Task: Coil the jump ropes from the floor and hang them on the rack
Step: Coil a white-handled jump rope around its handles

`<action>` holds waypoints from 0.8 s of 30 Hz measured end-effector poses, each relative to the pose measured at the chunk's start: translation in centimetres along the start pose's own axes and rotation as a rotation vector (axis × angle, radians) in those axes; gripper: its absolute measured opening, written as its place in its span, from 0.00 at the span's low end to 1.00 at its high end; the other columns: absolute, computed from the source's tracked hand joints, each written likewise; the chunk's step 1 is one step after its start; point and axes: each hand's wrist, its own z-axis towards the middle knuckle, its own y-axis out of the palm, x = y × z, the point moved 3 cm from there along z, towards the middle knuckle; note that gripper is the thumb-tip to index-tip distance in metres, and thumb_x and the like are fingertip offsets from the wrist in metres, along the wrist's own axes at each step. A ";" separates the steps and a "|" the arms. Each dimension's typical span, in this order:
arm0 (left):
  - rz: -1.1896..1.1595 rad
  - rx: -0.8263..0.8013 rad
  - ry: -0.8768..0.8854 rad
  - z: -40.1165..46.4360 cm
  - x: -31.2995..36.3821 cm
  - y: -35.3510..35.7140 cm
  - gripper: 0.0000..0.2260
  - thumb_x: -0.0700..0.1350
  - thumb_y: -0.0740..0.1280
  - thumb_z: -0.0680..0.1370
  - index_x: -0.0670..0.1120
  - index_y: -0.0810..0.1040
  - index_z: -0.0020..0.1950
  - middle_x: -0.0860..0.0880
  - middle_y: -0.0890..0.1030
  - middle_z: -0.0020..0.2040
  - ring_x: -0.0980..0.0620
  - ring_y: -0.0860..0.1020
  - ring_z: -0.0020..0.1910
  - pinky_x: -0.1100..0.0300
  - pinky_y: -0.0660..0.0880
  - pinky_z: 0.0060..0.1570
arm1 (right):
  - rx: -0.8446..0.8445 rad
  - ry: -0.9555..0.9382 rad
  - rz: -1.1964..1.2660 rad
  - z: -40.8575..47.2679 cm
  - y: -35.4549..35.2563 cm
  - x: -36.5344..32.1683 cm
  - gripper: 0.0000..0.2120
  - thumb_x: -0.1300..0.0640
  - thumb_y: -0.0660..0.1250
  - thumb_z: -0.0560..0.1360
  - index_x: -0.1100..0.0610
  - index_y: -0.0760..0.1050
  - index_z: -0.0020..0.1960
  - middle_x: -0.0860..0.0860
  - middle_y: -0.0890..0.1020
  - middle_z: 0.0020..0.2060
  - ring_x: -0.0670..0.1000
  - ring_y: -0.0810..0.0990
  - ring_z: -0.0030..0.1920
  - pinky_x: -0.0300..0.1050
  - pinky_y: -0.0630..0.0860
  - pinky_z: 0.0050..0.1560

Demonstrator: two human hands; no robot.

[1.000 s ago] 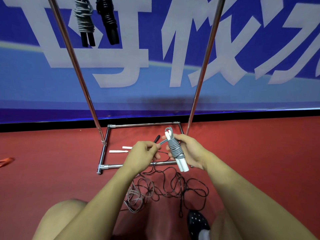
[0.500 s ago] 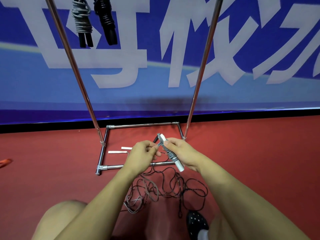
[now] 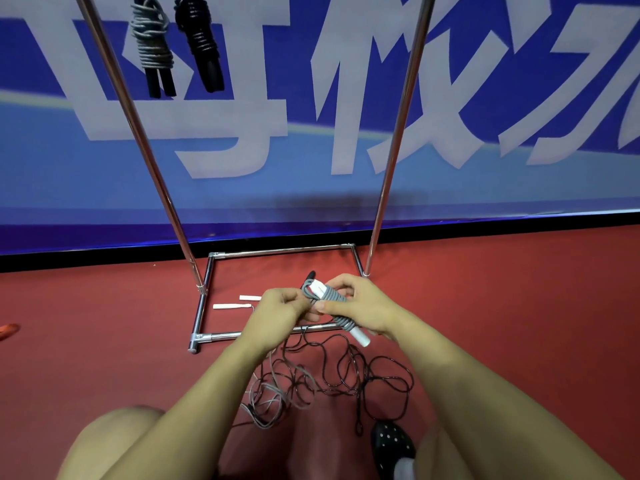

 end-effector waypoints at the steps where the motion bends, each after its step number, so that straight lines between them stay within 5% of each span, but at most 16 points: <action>1: -0.029 -0.015 -0.004 -0.1 0.2 0.1 0.12 0.38 0.62 0.83 0.37 0.84 0.46 0.42 0.86 0.40 0.45 0.85 0.46 0.51 0.81 0.56 | -0.007 0.009 0.005 0.1 -0.1 0.2 0.19 0.52 0.81 0.70 0.53 0.79 0.58 0.52 0.85 0.51 0.43 0.84 0.47 0.39 0.80 0.51; 4: -0.093 -0.033 -0.023 -0.3 0.7 0.4 0.16 0.46 0.62 0.85 0.37 0.85 0.50 0.38 0.86 0.44 0.45 0.85 0.45 0.52 0.82 0.54 | -0.053 0.026 0.030 0.2 0.0 0.5 0.19 0.51 0.81 0.70 0.53 0.79 0.57 0.52 0.85 0.50 0.46 0.84 0.46 0.47 0.81 0.55; 7: -0.090 -0.020 -0.022 -0.5 0.9 0.6 0.18 0.52 0.65 0.83 0.38 0.86 0.50 0.42 0.85 0.40 0.48 0.85 0.43 0.58 0.81 0.48 | -0.074 0.025 0.048 -0.1 0.5 0.2 0.17 0.53 0.79 0.73 0.55 0.78 0.57 0.52 0.84 0.49 0.45 0.83 0.45 0.42 0.81 0.52; 12: -0.105 0.023 -0.020 -0.7 1.2 0.3 0.17 0.50 0.69 0.82 0.36 0.85 0.48 0.41 0.86 0.40 0.49 0.85 0.41 0.59 0.82 0.45 | -0.059 0.017 0.051 -0.2 0.6 -0.2 0.18 0.53 0.79 0.72 0.55 0.78 0.58 0.50 0.84 0.49 0.43 0.83 0.45 0.40 0.80 0.53; 15: -0.086 0.043 -0.011 -0.8 1.4 0.1 0.17 0.49 0.68 0.82 0.35 0.85 0.47 0.40 0.86 0.39 0.50 0.85 0.39 0.63 0.81 0.41 | -0.124 0.029 0.128 -0.4 0.9 -0.2 0.18 0.54 0.79 0.73 0.56 0.77 0.59 0.51 0.85 0.49 0.46 0.84 0.48 0.49 0.81 0.58; 21: -0.103 0.057 0.005 -0.5 1.6 -0.4 0.16 0.48 0.68 0.82 0.36 0.85 0.48 0.39 0.87 0.42 0.50 0.84 0.39 0.63 0.80 0.40 | -0.375 0.141 0.338 -1.7 0.4 -1.1 0.23 0.60 0.70 0.80 0.51 0.66 0.70 0.60 0.83 0.59 0.65 0.85 0.56 0.54 0.85 0.41; 24: -0.146 0.044 -0.025 -0.6 1.6 -0.3 0.17 0.49 0.68 0.82 0.35 0.85 0.49 0.37 0.86 0.44 0.51 0.84 0.38 0.63 0.81 0.39 | -0.415 0.106 0.271 -1.8 0.6 -1.3 0.22 0.58 0.67 0.82 0.54 0.63 0.72 0.64 0.84 0.57 0.63 0.87 0.46 0.49 0.84 0.40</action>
